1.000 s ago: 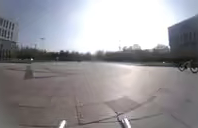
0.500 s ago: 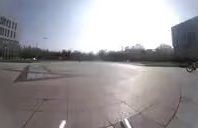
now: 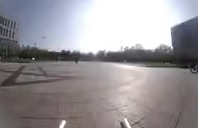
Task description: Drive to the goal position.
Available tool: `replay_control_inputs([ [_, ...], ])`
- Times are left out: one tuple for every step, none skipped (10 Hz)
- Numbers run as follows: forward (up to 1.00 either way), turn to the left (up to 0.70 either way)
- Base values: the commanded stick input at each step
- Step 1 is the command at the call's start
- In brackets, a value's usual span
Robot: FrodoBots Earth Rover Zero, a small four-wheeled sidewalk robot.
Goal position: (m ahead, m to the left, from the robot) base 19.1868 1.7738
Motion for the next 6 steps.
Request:
replay_control_inputs([
  [1.0,0.13],
  [1.0,0.06],
  [1.0,0.0],
  [1.0,0.0],
  [1.0,0.0],
  [1.0,0.03],
])
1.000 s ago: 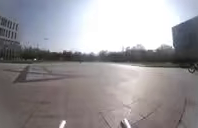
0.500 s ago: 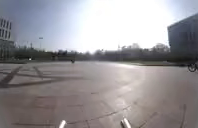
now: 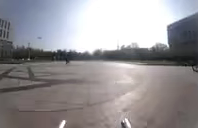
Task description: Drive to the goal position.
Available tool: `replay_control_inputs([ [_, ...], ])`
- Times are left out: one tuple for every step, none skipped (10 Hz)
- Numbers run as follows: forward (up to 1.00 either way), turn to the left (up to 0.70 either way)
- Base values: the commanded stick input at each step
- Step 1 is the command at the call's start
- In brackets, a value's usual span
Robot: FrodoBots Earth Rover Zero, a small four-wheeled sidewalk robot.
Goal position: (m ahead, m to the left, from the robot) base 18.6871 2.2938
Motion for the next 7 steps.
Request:
replay_control_inputs([
  [1.0,0.02],
  [1.0,0.05],
  [1.0,0.02],
  [1.0,0.02],
  [1.0,0.01],
  [1.0,0.0],
  [1.0,-0.23],
])
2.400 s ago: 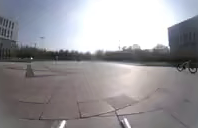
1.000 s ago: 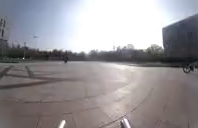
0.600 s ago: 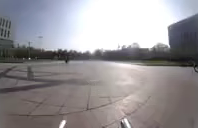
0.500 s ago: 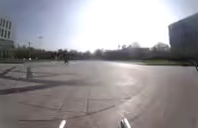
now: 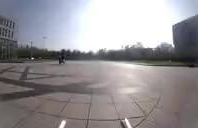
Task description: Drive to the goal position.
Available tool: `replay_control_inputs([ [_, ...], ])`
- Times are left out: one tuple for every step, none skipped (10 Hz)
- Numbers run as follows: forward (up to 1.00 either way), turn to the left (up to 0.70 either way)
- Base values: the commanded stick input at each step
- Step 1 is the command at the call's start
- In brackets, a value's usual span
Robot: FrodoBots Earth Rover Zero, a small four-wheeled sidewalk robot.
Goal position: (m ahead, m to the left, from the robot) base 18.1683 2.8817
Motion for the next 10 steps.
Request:
replay_control_inputs([
  [1.0,-0.4],
  [1.0,-0.38],
  [1.0,-0.4],
  [1.0,-0.17],
  [1.0,0.09],
  [1.0,0.0],
  [1.0,0.0],
  [1.0,0.0],
  [1.0,0.0],
  [1.0,0.0],
])
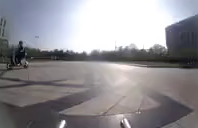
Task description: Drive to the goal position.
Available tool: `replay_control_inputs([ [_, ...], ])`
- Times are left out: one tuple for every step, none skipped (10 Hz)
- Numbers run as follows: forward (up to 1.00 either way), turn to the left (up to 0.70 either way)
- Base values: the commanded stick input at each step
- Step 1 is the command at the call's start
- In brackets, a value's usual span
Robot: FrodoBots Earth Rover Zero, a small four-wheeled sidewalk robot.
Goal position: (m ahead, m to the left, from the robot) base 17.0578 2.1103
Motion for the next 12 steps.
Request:
replay_control_inputs([
  [1.0,0.0],
  [1.0,0.0],
  [1.0,0.0],
  [1.0,0.0],
  [1.0,0.0],
  [1.0,0.0],
  [1.0,-0.04],
  [1.0,-0.4],
  [1.0,-0.39],
  [1.0,-0.22],
  [1.0,0.11],
  [1.0,0.02],
])
